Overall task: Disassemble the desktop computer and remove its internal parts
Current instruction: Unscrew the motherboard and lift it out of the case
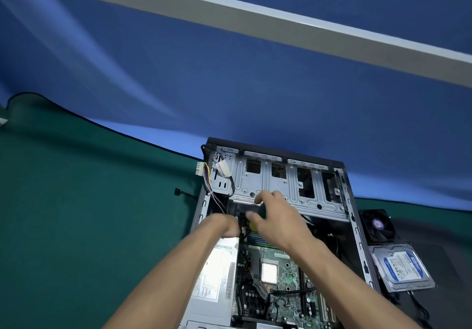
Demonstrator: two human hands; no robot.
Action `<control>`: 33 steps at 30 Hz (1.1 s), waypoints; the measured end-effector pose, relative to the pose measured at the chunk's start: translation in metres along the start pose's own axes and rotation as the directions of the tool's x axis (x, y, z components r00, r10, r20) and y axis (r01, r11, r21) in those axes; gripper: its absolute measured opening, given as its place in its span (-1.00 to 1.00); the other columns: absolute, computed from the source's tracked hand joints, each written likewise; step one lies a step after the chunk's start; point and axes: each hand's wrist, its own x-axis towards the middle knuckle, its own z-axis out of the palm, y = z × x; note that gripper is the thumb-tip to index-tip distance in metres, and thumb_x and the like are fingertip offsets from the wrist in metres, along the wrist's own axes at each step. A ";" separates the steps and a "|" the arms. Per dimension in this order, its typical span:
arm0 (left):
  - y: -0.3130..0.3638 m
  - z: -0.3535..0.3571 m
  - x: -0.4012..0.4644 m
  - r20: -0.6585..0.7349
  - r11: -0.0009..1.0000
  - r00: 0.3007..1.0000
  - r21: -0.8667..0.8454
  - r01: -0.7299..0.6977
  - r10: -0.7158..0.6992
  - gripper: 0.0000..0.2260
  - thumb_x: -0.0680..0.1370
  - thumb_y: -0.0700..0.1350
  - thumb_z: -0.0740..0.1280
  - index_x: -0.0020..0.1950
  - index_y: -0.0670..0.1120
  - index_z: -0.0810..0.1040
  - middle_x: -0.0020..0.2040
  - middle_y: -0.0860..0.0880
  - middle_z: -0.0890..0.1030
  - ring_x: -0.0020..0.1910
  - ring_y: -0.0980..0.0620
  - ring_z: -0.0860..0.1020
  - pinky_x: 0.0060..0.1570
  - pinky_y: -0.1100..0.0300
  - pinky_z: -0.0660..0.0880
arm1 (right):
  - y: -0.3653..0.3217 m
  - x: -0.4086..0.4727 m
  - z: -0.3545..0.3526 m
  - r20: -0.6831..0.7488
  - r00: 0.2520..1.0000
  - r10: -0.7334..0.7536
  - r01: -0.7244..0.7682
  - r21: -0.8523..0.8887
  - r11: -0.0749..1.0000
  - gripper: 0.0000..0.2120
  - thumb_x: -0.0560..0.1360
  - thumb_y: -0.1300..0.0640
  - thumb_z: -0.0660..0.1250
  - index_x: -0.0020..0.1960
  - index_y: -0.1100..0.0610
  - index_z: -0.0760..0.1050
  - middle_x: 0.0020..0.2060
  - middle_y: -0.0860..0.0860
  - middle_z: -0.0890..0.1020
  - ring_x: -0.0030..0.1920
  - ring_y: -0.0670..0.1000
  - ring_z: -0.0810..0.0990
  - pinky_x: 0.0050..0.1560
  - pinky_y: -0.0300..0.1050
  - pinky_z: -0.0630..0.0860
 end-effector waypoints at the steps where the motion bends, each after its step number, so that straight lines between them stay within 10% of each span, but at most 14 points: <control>1: 0.000 0.000 0.000 0.001 1.000 1.000 0.007 0.004 -0.004 -0.75 0.64 -0.25 -0.02 0.16 -0.26 0.40 0.10 -0.30 0.41 -0.08 -0.04 0.43 -0.02 0.12 0.33 | -0.001 0.000 0.000 -0.031 0.999 0.008 -0.009 -0.016 1.000 -0.76 0.59 -0.04 0.15 0.16 0.08 0.39 0.06 0.03 0.47 0.02 0.11 0.54 0.03 -0.03 0.46; 8: -0.001 0.000 0.003 0.010 0.998 0.999 0.039 -0.040 0.040 -0.80 0.62 -0.26 0.00 0.12 -0.15 0.38 0.01 -0.19 0.41 -0.02 -0.06 0.41 -0.04 0.08 0.33 | -0.006 -0.004 0.008 -0.109 0.994 0.013 -0.016 -0.031 0.999 -0.80 0.56 -0.05 0.16 0.10 0.03 0.38 0.02 -0.02 0.50 -0.05 0.05 0.52 -0.09 -0.08 0.41; 14: -0.002 0.000 0.004 -0.015 0.997 0.998 0.057 -0.053 0.054 -0.74 0.56 -0.35 0.01 -0.26 -0.12 0.32 -0.29 -0.10 0.32 -0.39 0.03 0.27 -0.36 0.21 0.26 | -0.003 -0.005 0.012 -0.133 0.991 0.021 -0.019 0.019 1.000 -0.79 0.54 0.02 0.19 0.15 0.02 0.31 0.05 -0.03 0.43 -0.10 0.04 0.50 -0.14 -0.09 0.38; 33: -0.005 0.002 0.009 -0.011 0.992 0.997 0.102 -0.074 0.075 -0.81 0.54 -0.42 0.04 -0.15 -0.20 0.35 -0.34 -0.08 0.28 -0.42 0.04 0.22 -0.43 0.26 0.19 | -0.007 0.003 0.007 -0.063 0.998 0.015 -0.015 0.000 1.000 -0.84 0.56 0.06 0.15 0.11 0.05 0.38 0.05 0.00 0.47 -0.02 0.08 0.50 -0.04 -0.07 0.41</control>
